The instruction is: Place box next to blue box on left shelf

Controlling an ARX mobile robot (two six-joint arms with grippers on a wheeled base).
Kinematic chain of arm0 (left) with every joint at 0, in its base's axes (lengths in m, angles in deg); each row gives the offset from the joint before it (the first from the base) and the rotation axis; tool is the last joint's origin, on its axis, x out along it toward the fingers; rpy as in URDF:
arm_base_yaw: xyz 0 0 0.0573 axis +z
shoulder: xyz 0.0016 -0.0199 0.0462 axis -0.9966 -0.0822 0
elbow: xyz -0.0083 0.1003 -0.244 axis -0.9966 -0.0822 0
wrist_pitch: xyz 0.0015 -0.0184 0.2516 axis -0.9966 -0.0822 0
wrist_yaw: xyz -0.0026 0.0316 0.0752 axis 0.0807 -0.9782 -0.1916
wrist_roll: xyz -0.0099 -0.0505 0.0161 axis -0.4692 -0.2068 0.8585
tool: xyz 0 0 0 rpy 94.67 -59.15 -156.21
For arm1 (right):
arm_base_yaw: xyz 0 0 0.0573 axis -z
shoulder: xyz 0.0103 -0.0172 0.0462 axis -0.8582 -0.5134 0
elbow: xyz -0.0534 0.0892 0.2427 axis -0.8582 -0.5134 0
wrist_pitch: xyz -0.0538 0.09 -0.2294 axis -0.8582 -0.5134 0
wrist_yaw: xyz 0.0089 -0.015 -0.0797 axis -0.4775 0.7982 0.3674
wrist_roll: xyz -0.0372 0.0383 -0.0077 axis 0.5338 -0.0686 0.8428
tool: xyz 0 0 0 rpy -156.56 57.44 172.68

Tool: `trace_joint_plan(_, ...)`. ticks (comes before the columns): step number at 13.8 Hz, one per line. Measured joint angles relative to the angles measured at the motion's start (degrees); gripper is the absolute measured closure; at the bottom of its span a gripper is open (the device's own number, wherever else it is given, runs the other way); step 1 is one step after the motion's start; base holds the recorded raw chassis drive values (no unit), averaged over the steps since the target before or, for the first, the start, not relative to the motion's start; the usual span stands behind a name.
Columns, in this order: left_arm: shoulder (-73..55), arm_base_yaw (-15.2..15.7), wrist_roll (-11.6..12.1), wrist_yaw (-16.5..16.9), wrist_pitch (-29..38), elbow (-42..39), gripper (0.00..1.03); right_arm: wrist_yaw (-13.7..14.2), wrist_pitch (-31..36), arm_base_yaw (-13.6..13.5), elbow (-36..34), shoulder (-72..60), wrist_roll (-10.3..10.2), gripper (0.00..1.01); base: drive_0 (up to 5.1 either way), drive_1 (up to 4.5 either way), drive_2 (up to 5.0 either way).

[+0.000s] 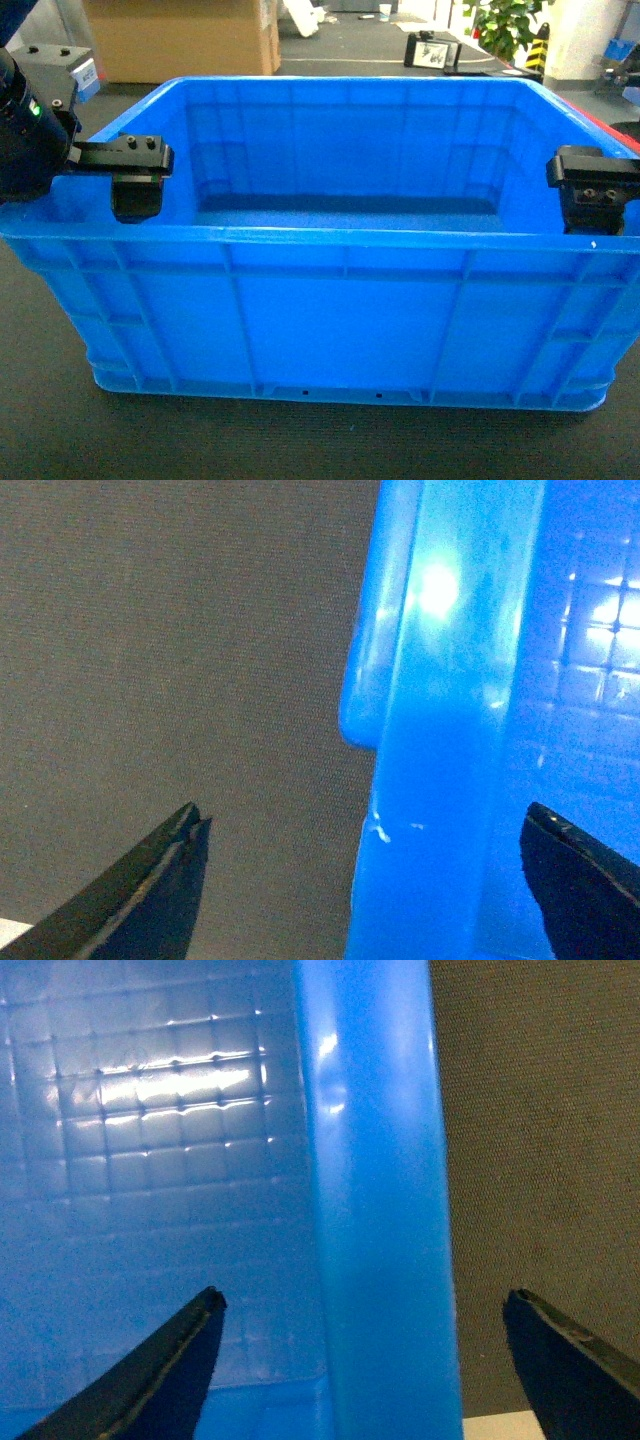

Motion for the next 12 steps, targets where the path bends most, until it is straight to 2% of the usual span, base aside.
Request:
trace_joint_plan(1,0.0,-0.2,0.0,0.1,-0.4,-0.1,0.31,0.0,0.0,0.0,-0.1,0.3,0.0,0.36,0.0,0.0,0.0)
trace_joint_plan(4,0.0,0.0,0.0,0.8,-0.2,-0.1,0.71,-0.2,-0.1,0.0,-0.2,1.0,0.0,0.76,0.0,0.0,0.0)
trace_joint_plan(5,0.0,-0.2,1.2,1.4,0.0,-0.2,0.82,-0.5,0.1,0.0,-0.2,1.3,1.2,0.88,0.0,0.0,0.0)
trace_joint_plan(6,0.3,0.5,2.1,4.1,0.2,-0.2,0.88,-1.7,1.0,0.2,-0.8,1.7,2.5,0.91,0.0,0.0,0.0)
trace_joint_plan(7,0.6,0.7,2.9,5.5,0.3,-0.4,0.92,-1.7,1.4,0.2,-1.3,1.9,3.1,0.91,0.0,0.0,0.0)
trace_joint_plan(10,2.7,0.4,2.8,5.8,2.0,-3.3,0.94,-1.2,2.5,-0.3,-2.9,3.5,3.8,0.91,0.0,0.0,0.0)
trace_joint_plan(12,8.6,-0.6,2.2,4.2,2.8,-9.0,0.94,-0.7,2.6,-2.2,-6.0,7.5,4.8,0.91,0.0,0.0,0.0)
